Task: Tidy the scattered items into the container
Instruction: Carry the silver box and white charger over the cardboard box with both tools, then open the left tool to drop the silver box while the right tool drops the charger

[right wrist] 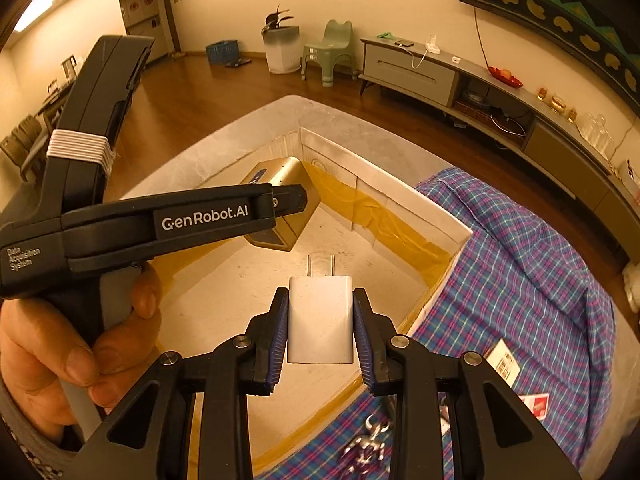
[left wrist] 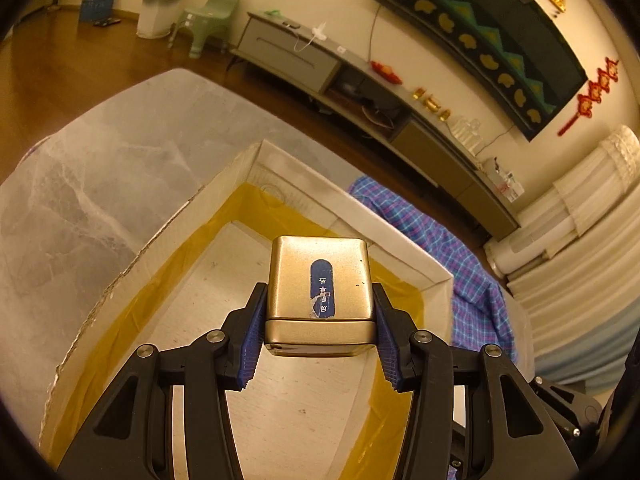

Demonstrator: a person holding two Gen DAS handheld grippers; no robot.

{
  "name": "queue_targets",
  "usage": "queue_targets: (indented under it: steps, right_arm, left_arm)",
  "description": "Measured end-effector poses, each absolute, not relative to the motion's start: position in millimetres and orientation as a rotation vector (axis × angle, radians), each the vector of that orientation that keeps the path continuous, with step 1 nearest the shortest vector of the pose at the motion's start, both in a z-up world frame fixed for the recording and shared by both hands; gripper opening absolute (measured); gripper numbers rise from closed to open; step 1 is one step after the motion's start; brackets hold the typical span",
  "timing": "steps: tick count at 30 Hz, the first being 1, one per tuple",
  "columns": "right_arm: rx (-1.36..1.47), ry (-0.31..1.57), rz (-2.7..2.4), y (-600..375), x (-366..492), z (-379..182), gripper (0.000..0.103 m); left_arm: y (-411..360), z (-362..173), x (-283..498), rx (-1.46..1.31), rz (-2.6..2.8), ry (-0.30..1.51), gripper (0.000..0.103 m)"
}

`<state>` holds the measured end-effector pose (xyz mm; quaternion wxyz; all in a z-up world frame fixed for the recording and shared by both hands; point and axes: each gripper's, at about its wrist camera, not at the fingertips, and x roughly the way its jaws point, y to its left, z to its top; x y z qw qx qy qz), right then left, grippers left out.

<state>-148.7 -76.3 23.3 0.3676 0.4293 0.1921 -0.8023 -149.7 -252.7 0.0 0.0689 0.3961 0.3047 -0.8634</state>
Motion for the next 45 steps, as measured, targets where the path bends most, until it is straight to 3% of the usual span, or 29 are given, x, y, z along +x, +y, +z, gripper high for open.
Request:
queue_targets:
  steps: [27,45]
  right_arm:
    - [1.357,0.74,-1.879,-129,-223,-42,0.032]
    - [1.346,0.896,-1.885,-141,-217,-48,0.035]
  left_arm:
    - [-247,-56,-188,1.473,-2.427,0.64,0.052]
    - [-272,-56,-188,1.416,-2.384,0.76,0.053]
